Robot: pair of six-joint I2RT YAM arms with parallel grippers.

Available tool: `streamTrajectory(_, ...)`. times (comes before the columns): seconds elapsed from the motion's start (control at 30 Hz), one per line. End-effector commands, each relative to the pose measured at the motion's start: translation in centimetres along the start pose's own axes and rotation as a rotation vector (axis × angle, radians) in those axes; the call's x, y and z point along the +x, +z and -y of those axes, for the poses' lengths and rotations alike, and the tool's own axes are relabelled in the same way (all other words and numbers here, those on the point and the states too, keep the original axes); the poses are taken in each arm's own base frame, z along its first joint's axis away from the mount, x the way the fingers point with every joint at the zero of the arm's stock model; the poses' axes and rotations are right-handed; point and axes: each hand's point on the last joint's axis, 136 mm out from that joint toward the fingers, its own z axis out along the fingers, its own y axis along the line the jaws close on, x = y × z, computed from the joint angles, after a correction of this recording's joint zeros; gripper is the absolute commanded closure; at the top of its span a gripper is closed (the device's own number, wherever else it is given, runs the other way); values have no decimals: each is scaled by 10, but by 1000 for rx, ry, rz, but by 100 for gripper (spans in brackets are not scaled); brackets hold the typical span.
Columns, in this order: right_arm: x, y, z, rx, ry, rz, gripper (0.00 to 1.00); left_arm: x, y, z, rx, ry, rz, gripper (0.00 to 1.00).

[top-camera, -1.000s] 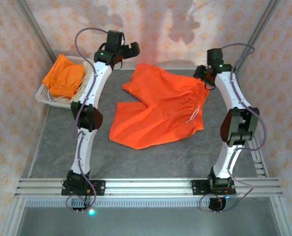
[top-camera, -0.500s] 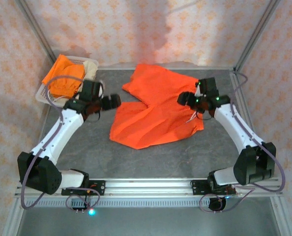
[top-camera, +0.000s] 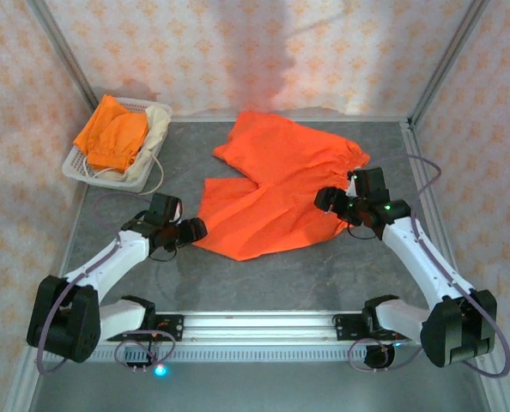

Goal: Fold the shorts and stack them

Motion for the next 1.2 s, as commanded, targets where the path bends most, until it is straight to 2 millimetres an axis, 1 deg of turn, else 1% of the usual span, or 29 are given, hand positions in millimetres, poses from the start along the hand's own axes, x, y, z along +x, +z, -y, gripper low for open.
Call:
streamTrajectory(0.0, -2, -2, 2, 2, 9, 29, 22, -7, 15, 15, 65, -1, 1, 31)
streamTrajectory(0.1, 1, -2, 4, 6, 6, 27, 22, -4, 27, 11, 50, -2, -25, 35)
streamTrajectory(0.2, 2, -3, 5, 8, 8, 27, 22, -3, 34, 11, 43, -3, -37, 47)
streamTrajectory(0.23, 2, -3, 6, 10, 7, 28, 22, -3, 36, 12, 43, -2, -40, 52)
streamTrajectory(0.3, 3, -3, 6, 12, 7, 27, 22, -6, 36, 14, 43, -5, -38, 67)
streamTrajectory(0.33, 3, -3, 7, 16, 8, 28, 22, -7, 34, 16, 41, -3, -38, 76)
streamTrajectory(0.37, 3, -3, 8, 19, 7, 26, 22, -10, 29, 19, 42, 6, -33, 83)
streamTrajectory(0.4, 3, -3, 8, 20, 6, 26, 22, -14, 22, 22, 38, 16, -22, 88)
streamTrajectory(0.43, 4, -3, 8, 23, 3, 25, 22, -21, 11, 26, 35, 32, -1, 93)
streamTrajectory(0.47, 4, -3, 9, 31, 1, 26, 22, -27, -4, 30, 19, 51, 16, 98)
streamTrajectory(0.5, 3, -4, 11, 37, -1, 25, 23, -31, -18, 32, -2, 65, 26, 100)
streamTrajectory(0.57, 4, -4, 14, 55, -10, 24, 22, -45, -56, 39, -52, 136, 60, 100)
streamTrajectory(0.67, 6, -4, 17, 72, -20, 15, 23, -56, -101, 47, -112, 196, 77, 100)
streamTrajectory(0.7, 7, -3, 17, 73, -23, 11, 23, -57, -110, 47, -129, 210, 70, 96)
streamTrajectory(0.73, 7, -2, 19, 80, -24, 7, 23, -58, -118, 47, -151, 226, 60, 87)
streamTrajectory(0.77, 8, -1, 19, 82, -24, 2, 23, -60, -123, 46, -174, 237, 52, 75)
streamTrajectory(0.8, 8, -1, 20, 83, -23, -2, 23, -62, -127, 45, -194, 252, 47, 54)
streamTrajectory(0.83, 9, 0, 20, 81, -22, -9, 23, -65, -132, 44, -215, 267, 50, 37)
streamTrajectory(0.87, 10, 1, 19, 77, -23, -11, 23, -69, -136, 43, -232, 272, 69, 32)
streamTrajectory(0.93, 12, 1, 17, 66, -24, -24, 23, -77, -149, 44, -230, 260, 136, 12)
streamTrajectory(1.0, 15, 1, 15, 51, -20, -36, 22, -81, -162, 53, -155, 223, 207, 2)
streamTrajectory(1.07, 16, 1, 13, 38, -10, -42, 22, -77, -168, 60, -64, 178, 255, 0)
streamTrajectory(1.1, 18, 1, 12, 29, -1, -45, 22, -72, -167, 61, -25, 144, 262, 0)
streamTrajectory(1.17, 20, 3, 11, 17, 16, -51, 23, -57, -153, 60, 30, 116, 222, 0)
